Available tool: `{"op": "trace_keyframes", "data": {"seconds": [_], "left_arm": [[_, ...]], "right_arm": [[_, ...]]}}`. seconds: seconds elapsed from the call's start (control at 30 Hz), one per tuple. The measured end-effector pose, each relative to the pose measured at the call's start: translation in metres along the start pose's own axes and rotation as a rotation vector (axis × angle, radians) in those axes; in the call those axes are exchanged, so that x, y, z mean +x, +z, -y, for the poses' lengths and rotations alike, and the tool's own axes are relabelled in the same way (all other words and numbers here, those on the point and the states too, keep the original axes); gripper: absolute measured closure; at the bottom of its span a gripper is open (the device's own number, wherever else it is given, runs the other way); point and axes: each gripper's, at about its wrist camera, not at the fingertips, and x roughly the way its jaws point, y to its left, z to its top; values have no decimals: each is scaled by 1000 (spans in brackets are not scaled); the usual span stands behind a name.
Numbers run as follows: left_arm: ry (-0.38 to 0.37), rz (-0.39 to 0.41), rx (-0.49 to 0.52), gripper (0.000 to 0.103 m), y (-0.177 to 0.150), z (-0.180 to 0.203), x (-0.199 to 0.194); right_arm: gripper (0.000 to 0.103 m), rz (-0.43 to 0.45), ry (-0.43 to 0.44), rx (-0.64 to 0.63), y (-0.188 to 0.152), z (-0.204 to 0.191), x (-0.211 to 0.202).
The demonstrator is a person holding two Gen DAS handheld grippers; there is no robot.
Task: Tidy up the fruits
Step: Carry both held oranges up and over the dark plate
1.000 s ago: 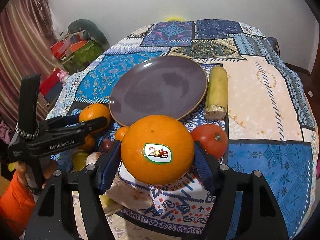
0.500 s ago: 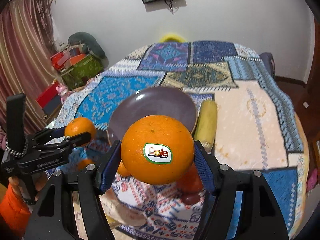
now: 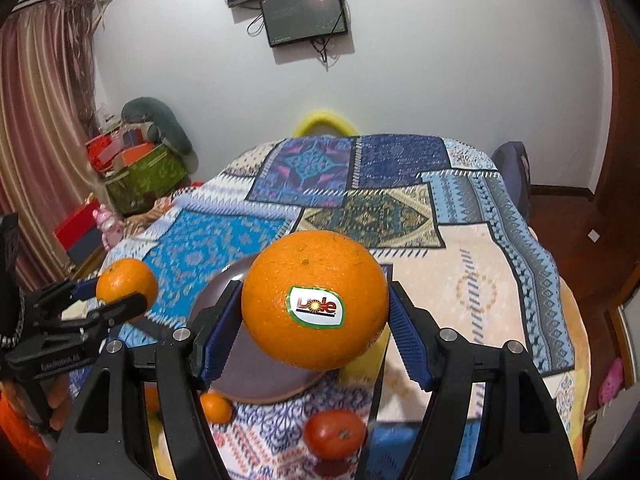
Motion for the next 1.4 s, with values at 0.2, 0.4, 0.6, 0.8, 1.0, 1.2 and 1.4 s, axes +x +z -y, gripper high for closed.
{"op": "trace_keyframes", "data": {"seconds": [0.2,0.4,0.6,0.8,1.0,1.2,1.4], "left_arm": [[-12,-1,-4,38,10,0,16],[-7,-21,-2,38,20,0,41],[-23,-65,-14,38,24,-7,68],[-31,-134,-18,38,23,-13,99],[-49,-208,-13,38,24,-15,126],[-54,-231,-9,38,23,-13,138],[-55,-235,5,38,23,-12,141]], "right_arm": [[36,4,-3,-13,12,5,16],[36,-26,-11,-69,19,-1,44],[36,-85,-19,-155,20,-10,79],[36,-158,13,-182,19,-9,107],[36,-210,4,-241,14,-13,127],[36,-245,38,-266,8,-15,136],[36,-302,42,-251,3,-10,149]]}}
